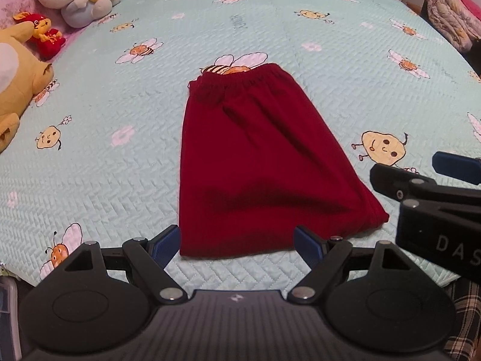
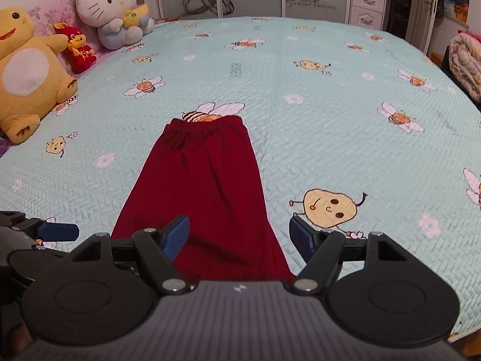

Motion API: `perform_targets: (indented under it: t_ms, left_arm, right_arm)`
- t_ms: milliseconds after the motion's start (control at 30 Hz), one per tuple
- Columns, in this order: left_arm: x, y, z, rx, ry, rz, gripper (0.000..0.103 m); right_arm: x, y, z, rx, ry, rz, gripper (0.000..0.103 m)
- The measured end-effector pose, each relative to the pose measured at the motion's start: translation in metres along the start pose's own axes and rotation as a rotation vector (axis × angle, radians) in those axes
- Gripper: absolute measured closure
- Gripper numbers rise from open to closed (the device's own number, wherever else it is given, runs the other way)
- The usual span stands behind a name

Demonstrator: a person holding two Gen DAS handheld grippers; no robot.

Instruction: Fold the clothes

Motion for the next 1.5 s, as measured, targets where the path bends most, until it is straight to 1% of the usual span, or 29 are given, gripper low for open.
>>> perform_targets:
  t_ms: [400,467,500,533,567,600,667,700,733,767,833,867,967,1133,1233,1300,1500]
  left_arm:
    - [0.008,0.001,-0.003,-0.003,-0.006,-0.006,0.018]
    - [0.005,0.002,-0.005,0.000,0.022,-0.026,0.018]
    - [0.000,0.003,-0.008,0.007,0.058,-0.047,0.018]
    - [-0.007,0.004,-0.012,0.015,0.101,-0.072,0.018]
    - [-0.013,0.005,-0.015,0.023,0.143,-0.097,0.018]
    - [-0.019,0.008,-0.019,0.028,0.174,-0.102,0.018]
    - [-0.031,0.016,-0.026,0.035,0.227,-0.095,0.017]
    - [-0.037,0.020,-0.030,0.039,0.254,-0.092,0.017]
    - [-0.043,0.024,-0.034,0.043,0.280,-0.089,0.016]
    - [-0.049,0.028,-0.038,0.047,0.307,-0.086,0.016]
    - [-0.062,0.035,-0.045,0.054,0.360,-0.079,0.016]
    - [-0.065,0.042,-0.048,0.069,0.371,-0.081,0.016]
    - [-0.071,0.064,-0.054,0.128,0.386,-0.093,0.016]
    - [-0.071,0.108,-0.064,0.180,0.373,-0.029,0.016]
    - [-0.064,0.135,-0.072,0.202,0.355,0.005,0.016]
    - [-0.058,0.155,-0.078,0.223,0.348,0.021,0.016]
    - [-0.036,0.229,-0.089,0.300,0.319,0.073,0.016]
  right_arm:
    - [0.011,0.004,0.004,-0.007,-0.027,-0.002,0.030]
    - [0.008,0.006,0.003,0.006,-0.003,-0.009,0.030]
    - [0.006,0.008,0.002,0.013,0.011,-0.014,0.030]
    - [0.002,0.009,0.000,0.024,0.042,-0.019,0.030]
    - [-0.006,0.013,-0.004,0.035,0.103,-0.019,0.030]
    - [-0.018,0.017,-0.008,0.042,0.186,-0.007,0.030]
    - [-0.044,0.028,-0.016,0.032,0.376,0.047,0.028]
    - [-0.054,0.033,-0.018,0.035,0.440,0.063,0.025]
    - [-0.062,0.039,-0.019,0.044,0.479,0.066,0.019]
    - [-0.066,0.044,-0.020,0.058,0.497,0.064,0.019]
    - [-0.068,0.055,-0.022,0.084,0.492,0.057,0.019]
    - [-0.067,0.060,-0.023,0.085,0.477,0.067,0.019]
    - [-0.067,0.077,-0.023,0.074,0.477,0.140,0.019]
    - [-0.066,0.121,-0.023,0.115,0.472,0.233,0.019]
    - [-0.064,0.158,-0.021,0.171,0.465,0.269,0.019]
    - [-0.061,0.182,-0.018,0.184,0.467,0.307,0.019]
    - [-0.047,0.256,-0.007,0.220,0.442,0.434,0.019]
Point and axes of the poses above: each gripper's, at about its wrist camera, not at the fingertips, and x roughly the way its jaws point, y to its right, z to its underside, the point moved 6 cm from there along x, roughly the way its jaws point, and after that the axes turned 12 degrees about y, right-handed, at the moved point
